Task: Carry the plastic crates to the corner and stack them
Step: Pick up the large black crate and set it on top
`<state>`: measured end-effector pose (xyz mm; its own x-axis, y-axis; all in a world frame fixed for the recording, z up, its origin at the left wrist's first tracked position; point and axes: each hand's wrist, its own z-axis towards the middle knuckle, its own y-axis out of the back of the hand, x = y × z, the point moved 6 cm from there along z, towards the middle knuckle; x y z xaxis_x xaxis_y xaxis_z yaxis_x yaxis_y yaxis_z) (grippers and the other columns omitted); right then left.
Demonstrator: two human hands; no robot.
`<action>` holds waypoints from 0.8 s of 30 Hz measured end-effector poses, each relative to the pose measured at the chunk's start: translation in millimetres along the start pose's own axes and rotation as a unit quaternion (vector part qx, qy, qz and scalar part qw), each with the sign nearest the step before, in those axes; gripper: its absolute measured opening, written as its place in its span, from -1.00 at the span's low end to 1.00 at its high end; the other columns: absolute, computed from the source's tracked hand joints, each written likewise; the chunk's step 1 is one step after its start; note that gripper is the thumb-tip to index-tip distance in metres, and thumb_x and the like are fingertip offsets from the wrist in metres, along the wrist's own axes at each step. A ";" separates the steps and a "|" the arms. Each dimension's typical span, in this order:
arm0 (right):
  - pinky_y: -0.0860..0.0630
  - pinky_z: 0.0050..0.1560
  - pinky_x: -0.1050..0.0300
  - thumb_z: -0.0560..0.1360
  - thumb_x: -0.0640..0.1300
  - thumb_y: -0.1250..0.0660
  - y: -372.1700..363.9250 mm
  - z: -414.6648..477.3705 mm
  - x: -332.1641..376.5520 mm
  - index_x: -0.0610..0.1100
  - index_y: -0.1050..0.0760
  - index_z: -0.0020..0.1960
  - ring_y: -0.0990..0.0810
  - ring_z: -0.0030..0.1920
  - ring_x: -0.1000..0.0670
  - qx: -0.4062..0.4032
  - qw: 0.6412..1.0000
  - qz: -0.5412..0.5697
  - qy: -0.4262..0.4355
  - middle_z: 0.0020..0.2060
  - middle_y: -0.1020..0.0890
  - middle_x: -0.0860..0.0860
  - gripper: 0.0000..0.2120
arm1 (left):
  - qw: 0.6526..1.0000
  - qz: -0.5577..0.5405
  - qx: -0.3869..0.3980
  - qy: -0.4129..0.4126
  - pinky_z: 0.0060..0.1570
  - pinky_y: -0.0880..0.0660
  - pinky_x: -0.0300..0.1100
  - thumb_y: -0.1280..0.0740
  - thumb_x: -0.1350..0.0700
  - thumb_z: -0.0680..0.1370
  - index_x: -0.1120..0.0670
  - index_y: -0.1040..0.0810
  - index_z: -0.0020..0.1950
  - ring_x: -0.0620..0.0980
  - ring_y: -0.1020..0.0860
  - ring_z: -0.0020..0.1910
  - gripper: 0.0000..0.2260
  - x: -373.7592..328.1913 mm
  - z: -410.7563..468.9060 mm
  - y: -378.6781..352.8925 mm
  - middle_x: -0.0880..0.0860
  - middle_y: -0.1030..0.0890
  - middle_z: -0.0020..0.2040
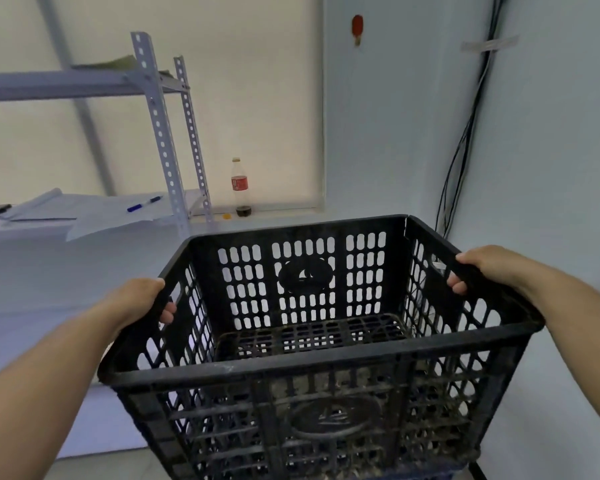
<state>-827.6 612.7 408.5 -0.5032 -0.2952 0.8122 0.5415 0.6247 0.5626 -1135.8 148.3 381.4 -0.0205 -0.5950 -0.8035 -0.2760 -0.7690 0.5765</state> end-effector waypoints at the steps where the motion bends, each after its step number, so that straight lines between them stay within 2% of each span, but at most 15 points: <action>1: -0.50 -0.47 0.19 0.65 -0.19 -0.06 -1.1 0.9 3.7 -0.34 -0.47 0.09 -0.63 -0.48 -0.08 -0.003 1.000 -0.008 0.003 -0.35 -0.66 -0.27 -0.73 | 1.000 0.019 -0.004 -0.010 -0.28 -0.51 -0.04 -0.06 0.14 0.65 0.32 -0.48 0.06 0.20 -0.61 -0.30 -0.70 -4.2 0.5 -1.1 0.28 -0.67 -0.24; 3: -0.54 -0.50 0.13 0.64 -0.27 -0.03 -4.2 5.0 10.5 -0.20 -0.37 0.16 -0.66 -0.39 -0.18 -0.010 0.999 -0.029 0.016 -0.23 -0.62 -0.32 -0.82 | 0.994 0.092 -0.026 -0.052 -0.23 -0.54 0.01 -0.08 0.23 0.63 0.30 -0.41 0.11 0.24 -0.62 -0.22 -0.82 -14.5 0.5 -2.5 0.32 -0.63 -0.12; 5: -0.56 -0.43 0.04 0.61 -0.32 -0.04 -4.7 6.5 15.6 -0.25 -0.40 0.13 -0.67 -0.21 -0.29 -0.022 0.995 -0.092 0.038 -0.19 -0.60 -0.30 -0.81 | 0.976 0.190 -0.061 -0.092 -0.11 -0.47 -0.03 -0.08 0.24 0.62 0.26 -0.42 0.13 0.23 -0.57 -0.08 -0.82 -20.6 0.0 -2.3 0.31 -0.59 0.00; 6: -0.57 -0.34 -0.01 0.60 -0.32 -0.05 -5.1 7.3 16.8 -0.24 -0.42 0.14 -0.67 -0.13 -0.29 -0.031 0.991 -0.122 0.049 -0.17 -0.60 -0.27 -0.78 | 0.967 0.219 -0.063 -0.110 -0.07 -0.40 -0.06 -0.07 0.22 0.63 0.24 -0.43 0.16 0.23 -0.54 -0.01 -0.79 -21.6 -0.7 -3.0 0.31 -0.58 0.07; 8: -0.54 -0.01 -0.09 0.60 -0.28 -0.07 -9.6 6.9 19.6 -0.19 -0.43 0.24 -0.61 0.07 -0.26 -0.033 0.983 -0.167 0.075 0.00 -0.60 -0.25 -0.72 | 0.958 0.244 -0.025 -0.149 0.08 -0.35 -0.07 -0.09 0.13 0.63 0.23 -0.39 0.29 0.23 -0.47 0.18 -0.70 -20.5 -0.5 -7.5 0.30 -0.51 0.24; 10: -0.37 0.24 -0.04 0.62 -0.13 -0.10 -16.8 4.7 21.9 -0.16 -0.34 0.34 -0.46 0.25 -0.21 -0.023 0.966 -0.234 0.106 0.25 -0.48 -0.18 -0.69 | 0.948 0.276 0.012 -0.161 0.36 -0.26 0.01 -0.11 -0.05 0.63 0.19 -0.23 0.47 0.21 -0.32 0.41 -0.51 -15.4 0.2 -12.4 0.25 -0.30 0.47; 12: -0.32 0.30 -0.06 0.61 0.05 -0.09 -19.9 10.9 16.8 -0.18 -0.22 0.40 -0.38 0.33 -0.21 -0.025 0.938 -0.325 0.117 0.39 -0.33 -0.16 -0.55 | 0.933 0.329 0.022 -0.147 0.49 -0.04 -0.01 -0.08 -0.14 0.62 0.19 0.00 0.58 0.17 -0.07 0.56 -0.35 -12.9 -2.0 -15.8 0.21 0.03 0.60; 14: -0.26 0.39 -0.07 0.59 0.06 -0.11 -19.5 18.1 8.7 -0.18 -0.08 0.50 -0.28 0.43 -0.19 -0.017 0.921 -0.373 0.111 0.49 -0.20 -0.14 -0.43 | 0.924 0.356 0.024 -0.140 0.48 0.07 -0.10 -0.08 -0.07 0.65 0.22 0.13 0.58 0.08 0.07 0.59 -0.35 -13.4 -3.8 -19.4 0.16 0.18 0.61; 16: -0.21 0.43 -0.05 0.57 -0.10 -0.15 -20.8 15.4 9.5 -0.17 -0.01 0.54 -0.21 0.48 -0.13 -0.003 0.919 -0.379 0.114 0.53 -0.14 -0.11 -0.39 | 0.922 0.361 0.027 -0.137 0.48 0.09 -0.14 -0.08 0.02 0.66 0.22 0.17 0.57 0.04 0.10 0.59 -0.38 -13.6 -1.4 -21.6 0.14 0.20 0.60; 19: -0.30 0.35 -0.03 0.53 -0.28 -0.14 -22.3 15.7 13.4 -0.18 -0.10 0.49 -0.31 0.40 -0.15 -0.009 0.921 -0.373 0.112 0.48 -0.22 -0.12 -0.45 | 0.922 0.365 0.028 -0.127 0.48 0.13 -0.16 -0.07 0.06 0.66 0.22 0.18 0.57 0.00 0.16 0.58 -0.39 -8.6 6.2 -19.9 0.13 0.20 0.61; 24: -0.30 0.31 0.01 0.51 -0.30 -0.14 -20.2 23.8 6.1 -0.15 -0.09 0.51 -0.31 0.41 -0.14 -0.013 0.926 -0.363 0.107 0.48 -0.24 -0.12 -0.41 | 0.916 0.379 0.016 -0.129 0.50 0.11 -0.12 -0.09 0.06 0.66 0.19 0.18 0.58 0.00 0.14 0.58 -0.39 -6.8 4.4 -17.0 0.10 0.19 0.61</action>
<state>-857.6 615.5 398.4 -0.5976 -0.7684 0.2292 0.1306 0.1888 0.9733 -1135.2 166.5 376.4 -0.4427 -0.8774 -0.1852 -0.1166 -0.1484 0.9820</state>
